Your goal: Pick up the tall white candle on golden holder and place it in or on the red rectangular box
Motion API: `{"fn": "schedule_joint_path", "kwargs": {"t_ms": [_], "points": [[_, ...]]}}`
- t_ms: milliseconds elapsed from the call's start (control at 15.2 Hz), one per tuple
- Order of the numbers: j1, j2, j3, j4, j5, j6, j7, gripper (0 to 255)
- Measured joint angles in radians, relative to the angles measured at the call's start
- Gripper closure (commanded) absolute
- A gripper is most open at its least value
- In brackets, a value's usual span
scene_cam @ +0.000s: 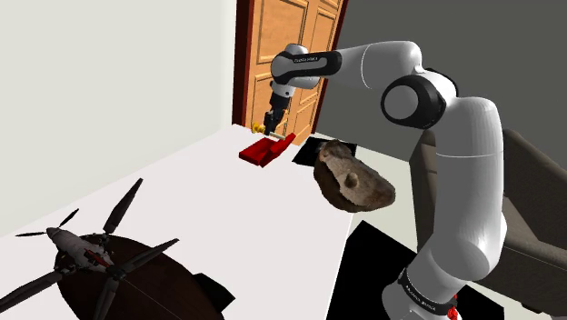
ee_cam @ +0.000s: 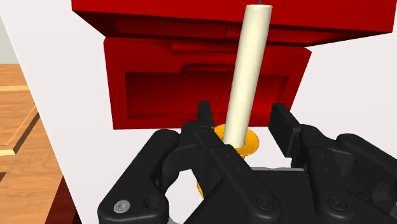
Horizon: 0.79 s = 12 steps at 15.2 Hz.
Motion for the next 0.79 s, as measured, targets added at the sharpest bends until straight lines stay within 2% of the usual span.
{"fn": "schedule_joint_path", "kwargs": {"t_ms": [330,462,594,792], "points": [[0.000,0.000,0.000,0.000,0.000,0.000,0.000,0],[-0.005,-0.010,-0.002,0.022,-0.002,-0.032,-0.001,0],[-0.008,-0.004,-0.003,0.089,-0.005,-0.091,0.009,0],[-0.012,-0.019,-0.005,0.092,-0.005,-0.111,0.007,0]]}}
